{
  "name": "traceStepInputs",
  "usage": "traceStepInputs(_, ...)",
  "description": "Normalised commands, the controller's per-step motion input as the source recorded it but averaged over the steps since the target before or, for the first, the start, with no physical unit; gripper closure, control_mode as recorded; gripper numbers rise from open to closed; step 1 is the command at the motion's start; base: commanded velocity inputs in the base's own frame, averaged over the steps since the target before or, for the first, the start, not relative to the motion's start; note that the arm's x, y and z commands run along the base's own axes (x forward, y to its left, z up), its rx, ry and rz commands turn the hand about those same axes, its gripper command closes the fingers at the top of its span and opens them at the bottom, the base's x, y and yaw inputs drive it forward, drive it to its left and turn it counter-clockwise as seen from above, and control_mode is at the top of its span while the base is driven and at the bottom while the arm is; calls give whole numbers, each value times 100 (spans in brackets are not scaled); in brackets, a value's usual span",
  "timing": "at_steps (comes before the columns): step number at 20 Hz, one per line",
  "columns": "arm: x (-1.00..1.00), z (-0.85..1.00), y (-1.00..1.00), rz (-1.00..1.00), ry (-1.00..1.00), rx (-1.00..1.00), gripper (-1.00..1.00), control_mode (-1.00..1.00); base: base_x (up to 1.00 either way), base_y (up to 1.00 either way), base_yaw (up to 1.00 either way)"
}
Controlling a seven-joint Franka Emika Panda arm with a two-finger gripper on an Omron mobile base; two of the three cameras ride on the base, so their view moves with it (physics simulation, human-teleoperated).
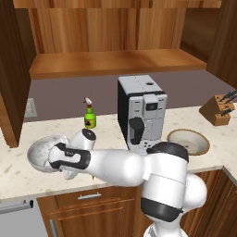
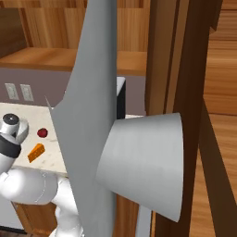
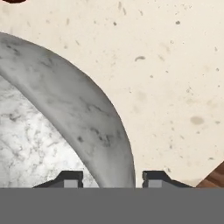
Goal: Pick both bowls and place them on the counter. Then place the cheese in one bowl and place the tomato in the other bowl.
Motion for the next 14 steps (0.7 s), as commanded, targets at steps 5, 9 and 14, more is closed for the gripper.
traceStepInputs(5,-1,8,0,2,-4,-3,-100,-100,0,0,0)
traceStepInputs(9,-5,21,0,1,-13,-3,-100,-100,0,0,0)
traceStepInputs(14,-14,25,0,1,-19,-1,-100,-100,0,0,0)
